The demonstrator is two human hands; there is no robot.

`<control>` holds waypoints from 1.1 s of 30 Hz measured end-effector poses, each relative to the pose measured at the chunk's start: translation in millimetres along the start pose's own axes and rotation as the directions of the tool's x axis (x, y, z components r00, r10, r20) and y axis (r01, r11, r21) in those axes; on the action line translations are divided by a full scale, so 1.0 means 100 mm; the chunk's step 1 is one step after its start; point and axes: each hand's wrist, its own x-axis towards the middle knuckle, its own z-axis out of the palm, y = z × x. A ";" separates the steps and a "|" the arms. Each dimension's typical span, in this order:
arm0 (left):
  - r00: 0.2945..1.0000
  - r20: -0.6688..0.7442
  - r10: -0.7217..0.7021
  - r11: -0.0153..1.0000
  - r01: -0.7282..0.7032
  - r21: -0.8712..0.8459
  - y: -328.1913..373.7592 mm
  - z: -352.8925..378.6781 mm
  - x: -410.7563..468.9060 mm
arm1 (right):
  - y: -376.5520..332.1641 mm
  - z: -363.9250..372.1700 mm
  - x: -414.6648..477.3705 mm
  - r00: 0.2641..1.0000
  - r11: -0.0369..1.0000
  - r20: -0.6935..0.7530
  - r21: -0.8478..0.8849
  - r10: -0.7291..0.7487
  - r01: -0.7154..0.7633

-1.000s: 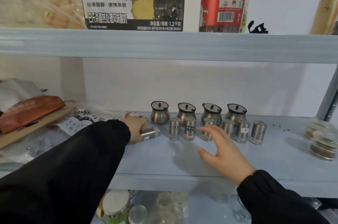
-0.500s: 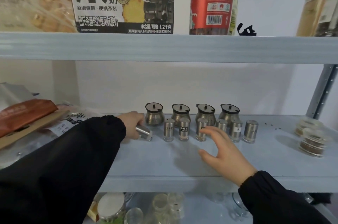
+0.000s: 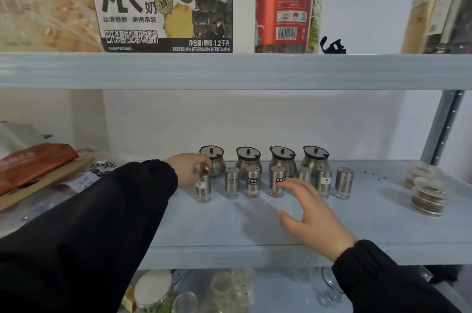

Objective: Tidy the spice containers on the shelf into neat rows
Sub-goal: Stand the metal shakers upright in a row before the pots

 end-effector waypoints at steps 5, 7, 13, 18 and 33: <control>1.000 0.006 0.013 1.000 -0.013 -0.005 -0.05 0.00 -0.02 | 0.01 0.00 -0.01 1.000 1.000 -0.001 -0.005 0.006 -0.006; 1.000 -0.006 0.022 1.000 -0.022 -0.007 -0.06 0.02 -0.01 | 0.02 0.00 0.00 1.000 1.000 -0.002 -0.006 0.003 -0.003; 0.998 -0.054 0.012 1.000 -0.012 -0.007 0.00 0.08 0.03 | 0.01 0.06 0.00 1.000 1.000 0.001 0.007 -0.004 0.004; 0.995 -0.097 0.025 1.000 -0.023 0.022 0.01 0.14 0.07 | 0.01 0.12 0.00 1.000 1.000 0.013 0.013 -0.011 0.011; 0.993 -0.115 0.021 0.998 -0.013 0.066 -0.02 0.16 0.09 | 0.06 0.18 0.03 1.000 1.000 0.012 0.028 -0.013 0.013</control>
